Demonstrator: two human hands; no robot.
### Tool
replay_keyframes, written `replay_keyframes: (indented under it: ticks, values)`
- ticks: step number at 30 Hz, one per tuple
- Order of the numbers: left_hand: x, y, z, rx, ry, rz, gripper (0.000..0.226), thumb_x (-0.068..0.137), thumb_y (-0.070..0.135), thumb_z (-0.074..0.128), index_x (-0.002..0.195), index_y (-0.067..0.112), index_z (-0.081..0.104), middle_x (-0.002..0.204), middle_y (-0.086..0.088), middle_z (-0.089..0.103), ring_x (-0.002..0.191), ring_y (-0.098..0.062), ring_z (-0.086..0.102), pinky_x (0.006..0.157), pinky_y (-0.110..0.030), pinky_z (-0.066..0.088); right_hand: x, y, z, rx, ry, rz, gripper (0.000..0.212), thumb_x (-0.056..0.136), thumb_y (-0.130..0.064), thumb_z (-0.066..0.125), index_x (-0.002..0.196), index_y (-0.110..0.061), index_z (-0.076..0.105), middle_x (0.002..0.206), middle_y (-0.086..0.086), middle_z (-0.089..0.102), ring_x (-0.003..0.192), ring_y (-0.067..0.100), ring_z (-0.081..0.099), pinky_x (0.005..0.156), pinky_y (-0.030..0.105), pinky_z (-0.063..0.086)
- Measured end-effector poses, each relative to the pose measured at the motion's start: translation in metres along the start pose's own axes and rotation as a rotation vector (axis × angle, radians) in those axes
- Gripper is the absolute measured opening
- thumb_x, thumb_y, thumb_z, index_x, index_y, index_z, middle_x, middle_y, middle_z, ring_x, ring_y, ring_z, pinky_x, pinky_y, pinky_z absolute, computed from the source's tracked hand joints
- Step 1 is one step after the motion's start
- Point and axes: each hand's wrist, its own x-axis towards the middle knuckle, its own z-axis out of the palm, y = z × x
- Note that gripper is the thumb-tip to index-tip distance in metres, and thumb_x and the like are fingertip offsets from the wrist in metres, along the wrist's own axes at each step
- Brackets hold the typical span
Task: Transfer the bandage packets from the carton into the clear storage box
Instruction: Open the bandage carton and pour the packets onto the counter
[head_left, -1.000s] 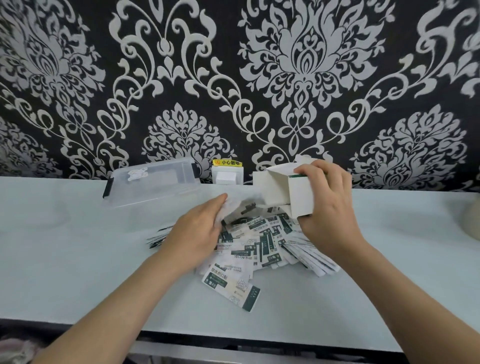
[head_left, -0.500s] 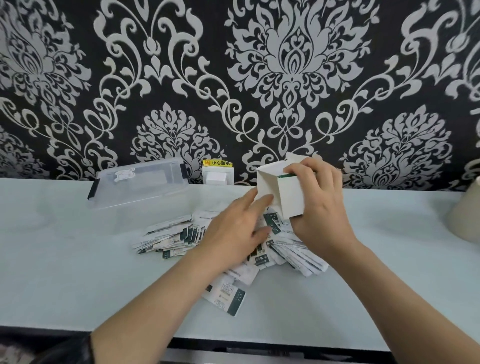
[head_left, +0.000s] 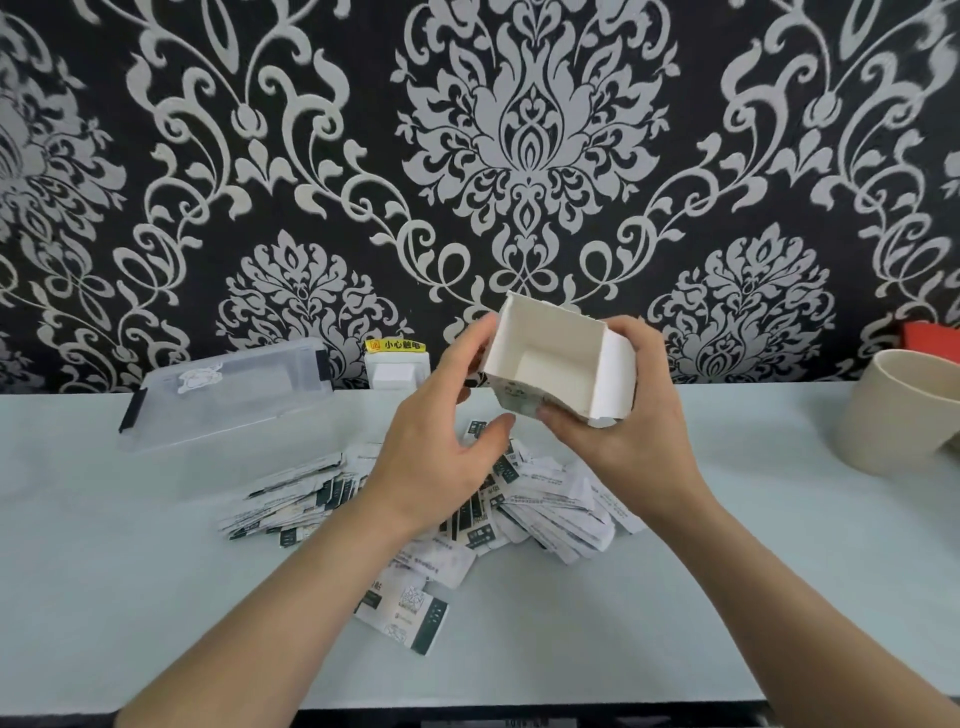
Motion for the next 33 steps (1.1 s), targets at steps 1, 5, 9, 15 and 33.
replay_keyframes:
  ticks: [1,5,9,15,33]
  values:
    - [0.001,0.000,-0.001,-0.007,0.004,-0.005,0.077,0.087,0.011,0.066,0.148,0.035,0.024,0.144,0.020,0.043,0.131,0.003,0.041,0.105,-0.026,0.041,0.001,0.000,-0.001,0.018,-0.004,0.021,0.073,0.067,-0.020,0.087,0.123,-0.025,0.040,0.111,-0.035,0.047,0.105,-0.009,0.048,0.082,0.006,0.040]
    - [0.008,-0.009,-0.017,0.271,-0.126,-0.263,0.064,0.096,0.039,0.050,0.149,0.044,0.013,0.152,0.011,0.037,0.138,-0.009,0.036,0.113,-0.041,0.034,0.012,0.009,-0.002,0.070,0.008,0.159,0.076,0.069,-0.016,0.086,0.126,-0.032,0.038,0.114,-0.022,0.051,0.103,-0.012,0.049,0.077,0.003,0.042]
    - [-0.003,-0.027,-0.009,0.740,-0.628,-0.438,0.066,0.091,0.070,0.016,0.151,0.043,0.006,0.162,0.002,0.006,0.149,-0.020,0.009,0.120,-0.047,0.010,0.030,0.022,0.003,0.261,0.113,0.340,0.076,0.072,-0.013,0.084,0.127,-0.037,0.038,0.115,-0.017,0.052,0.102,-0.002,0.053,0.066,0.006,0.047]
    - [0.005,-0.034,0.003,0.763,-0.749,-0.288,0.062,0.093,0.069,0.013,0.147,0.042,0.027,0.160,0.005,0.021,0.147,-0.013,0.016,0.118,-0.055,0.001,0.042,0.022,0.036,0.218,0.072,0.296,0.076,0.069,-0.015,0.086,0.127,-0.031,0.039,0.117,-0.014,0.051,0.110,0.000,0.049,0.084,0.016,0.047]
    - [-0.016,-0.037,-0.086,0.574,0.086,-0.005,0.035,0.094,0.029,0.041,0.115,0.019,0.068,0.116,0.008,0.066,0.110,-0.001,0.051,0.098,-0.002,0.023,0.055,0.046,0.056,-0.125,-0.426,0.389,0.111,0.062,-0.040,0.088,0.149,-0.035,0.019,0.151,-0.005,0.032,0.138,0.014,0.029,0.111,0.036,0.027]
